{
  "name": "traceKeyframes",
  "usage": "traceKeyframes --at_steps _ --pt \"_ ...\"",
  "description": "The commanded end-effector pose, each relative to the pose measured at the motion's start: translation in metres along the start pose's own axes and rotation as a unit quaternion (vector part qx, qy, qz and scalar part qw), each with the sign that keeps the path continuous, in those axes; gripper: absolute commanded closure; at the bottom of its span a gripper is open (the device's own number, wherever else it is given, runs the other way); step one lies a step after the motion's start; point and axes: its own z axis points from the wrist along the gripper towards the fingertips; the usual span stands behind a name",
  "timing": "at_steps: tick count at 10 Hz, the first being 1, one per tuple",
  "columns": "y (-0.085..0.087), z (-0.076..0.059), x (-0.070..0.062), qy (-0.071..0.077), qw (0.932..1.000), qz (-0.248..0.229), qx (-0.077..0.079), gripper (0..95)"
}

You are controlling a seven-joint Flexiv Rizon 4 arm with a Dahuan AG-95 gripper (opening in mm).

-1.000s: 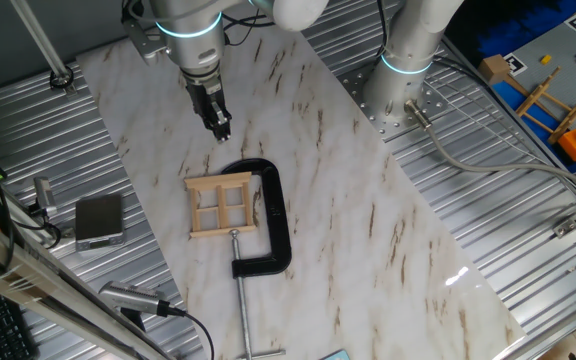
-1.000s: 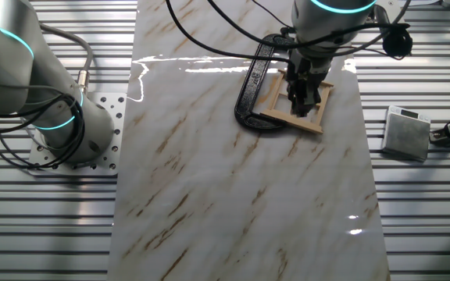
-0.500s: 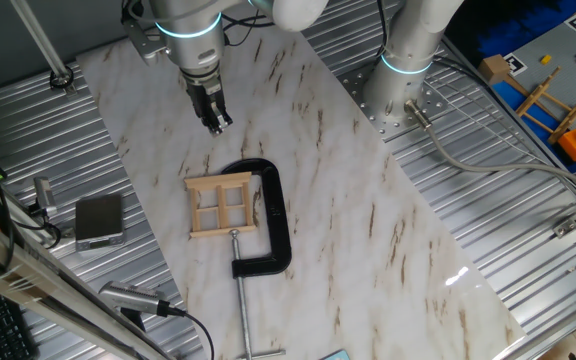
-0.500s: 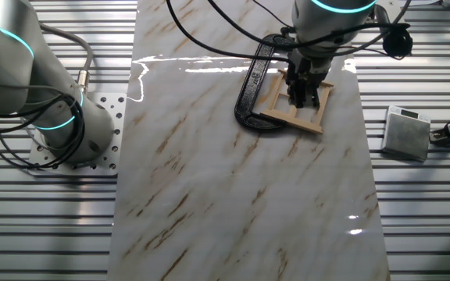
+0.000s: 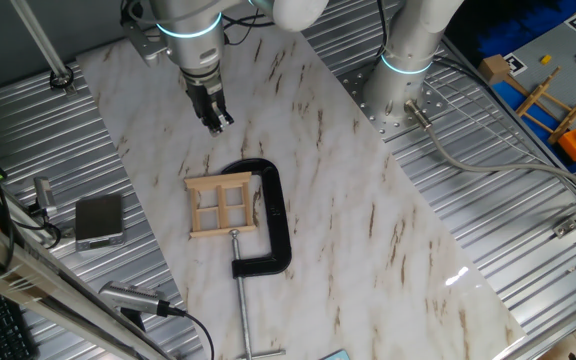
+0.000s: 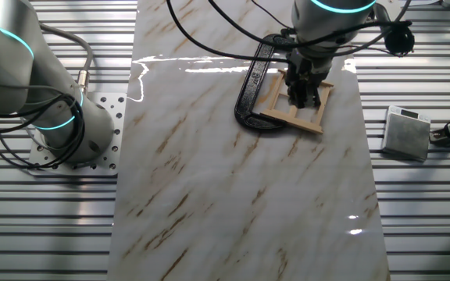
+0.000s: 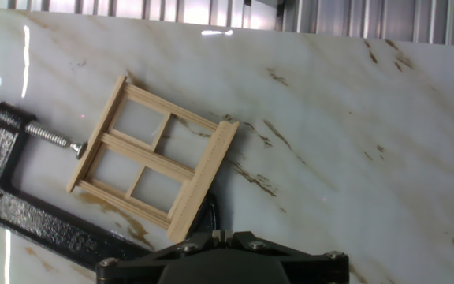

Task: Open a sliding window

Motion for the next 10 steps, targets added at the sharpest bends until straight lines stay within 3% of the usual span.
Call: traceKeyframes --at_steps 1,10 --pt "0.0001 0.0 -0.0003 -0.001 0.9998 -0.021 -0.003 95.0" --pt "0.0001 0.0 -0.0003 0.001 0.9978 -0.065 -0.007 95.0"
